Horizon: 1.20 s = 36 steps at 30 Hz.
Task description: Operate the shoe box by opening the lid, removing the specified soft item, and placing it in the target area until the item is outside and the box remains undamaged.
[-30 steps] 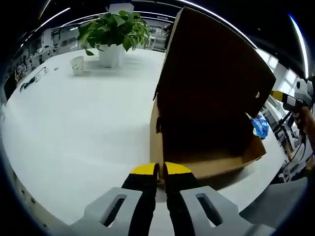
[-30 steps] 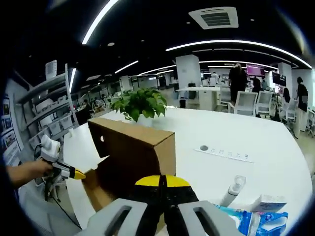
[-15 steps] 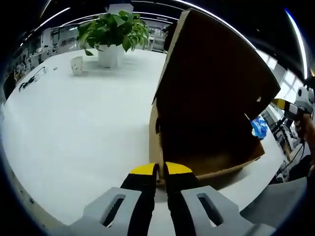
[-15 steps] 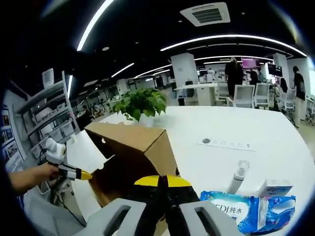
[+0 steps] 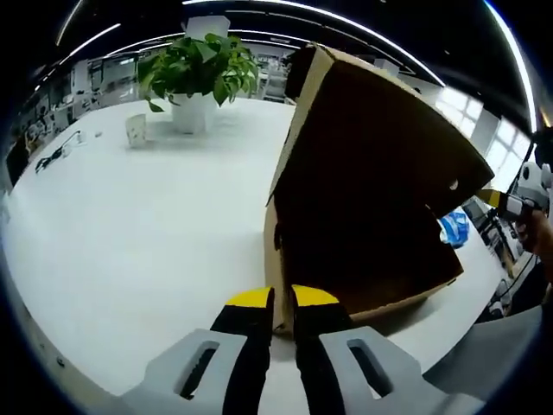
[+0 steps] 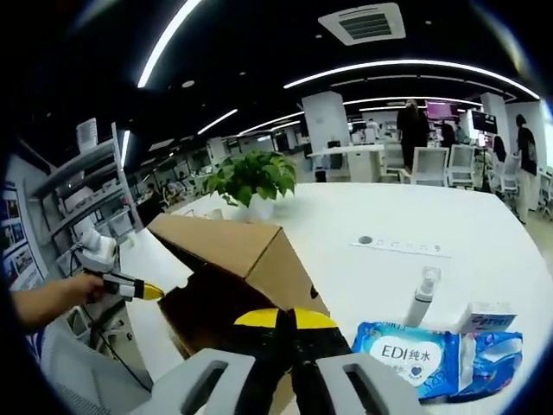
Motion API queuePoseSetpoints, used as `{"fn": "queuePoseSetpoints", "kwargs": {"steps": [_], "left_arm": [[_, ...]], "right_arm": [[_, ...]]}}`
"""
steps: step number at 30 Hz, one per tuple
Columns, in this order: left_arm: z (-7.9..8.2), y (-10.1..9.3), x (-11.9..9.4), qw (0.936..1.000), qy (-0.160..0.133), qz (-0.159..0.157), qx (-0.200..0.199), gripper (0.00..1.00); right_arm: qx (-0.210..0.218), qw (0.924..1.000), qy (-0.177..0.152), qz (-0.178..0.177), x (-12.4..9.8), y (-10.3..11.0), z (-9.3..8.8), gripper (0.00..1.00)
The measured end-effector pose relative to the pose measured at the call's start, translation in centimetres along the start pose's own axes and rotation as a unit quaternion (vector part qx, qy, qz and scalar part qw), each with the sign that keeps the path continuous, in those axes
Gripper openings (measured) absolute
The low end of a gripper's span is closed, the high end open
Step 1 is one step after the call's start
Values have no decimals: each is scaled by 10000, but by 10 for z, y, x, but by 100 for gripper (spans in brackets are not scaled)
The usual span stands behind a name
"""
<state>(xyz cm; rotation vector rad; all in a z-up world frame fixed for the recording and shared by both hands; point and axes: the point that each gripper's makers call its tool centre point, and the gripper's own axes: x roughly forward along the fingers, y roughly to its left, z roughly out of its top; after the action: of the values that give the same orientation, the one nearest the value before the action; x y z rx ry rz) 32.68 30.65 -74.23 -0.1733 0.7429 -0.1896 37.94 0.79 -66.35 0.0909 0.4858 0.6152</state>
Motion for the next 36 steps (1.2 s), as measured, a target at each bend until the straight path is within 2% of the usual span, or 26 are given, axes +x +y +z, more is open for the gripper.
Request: {"fn": "queuePoseSetpoints", "kwargs": {"steps": [4, 12, 15, 23, 27, 32, 36], "left_arm": [[9, -1, -5, 9999, -111, 4, 96, 7], [37, -6, -16, 9976, -559, -20, 413, 14], [45, -10, -19, 9964, -671, -48, 509, 13], [48, -17, -18, 9947, -748, -117, 699, 12], [48, -19, -19, 9937, -780, -109, 798, 12], [51, -23, -20, 9912, -867, -206, 977, 14], [49, -23, -19, 9904, -827, -203, 1092, 15]], "right_arm": [[-18, 10000, 32, 35, -2, 2, -5, 0], [-176, 9998, 63, 70, -5, 6, -15, 0], [-197, 9998, 59, 76, -6, 7, -18, 0], [-429, 9990, 107, 73, -8, 11, -28, 1], [-831, 9964, 137, 106, -10, 15, -34, 2], [-1029, 9945, 127, 145, -11, 18, -38, 3], [-1145, 9932, 89, 200, -12, 21, -38, 5]]}}
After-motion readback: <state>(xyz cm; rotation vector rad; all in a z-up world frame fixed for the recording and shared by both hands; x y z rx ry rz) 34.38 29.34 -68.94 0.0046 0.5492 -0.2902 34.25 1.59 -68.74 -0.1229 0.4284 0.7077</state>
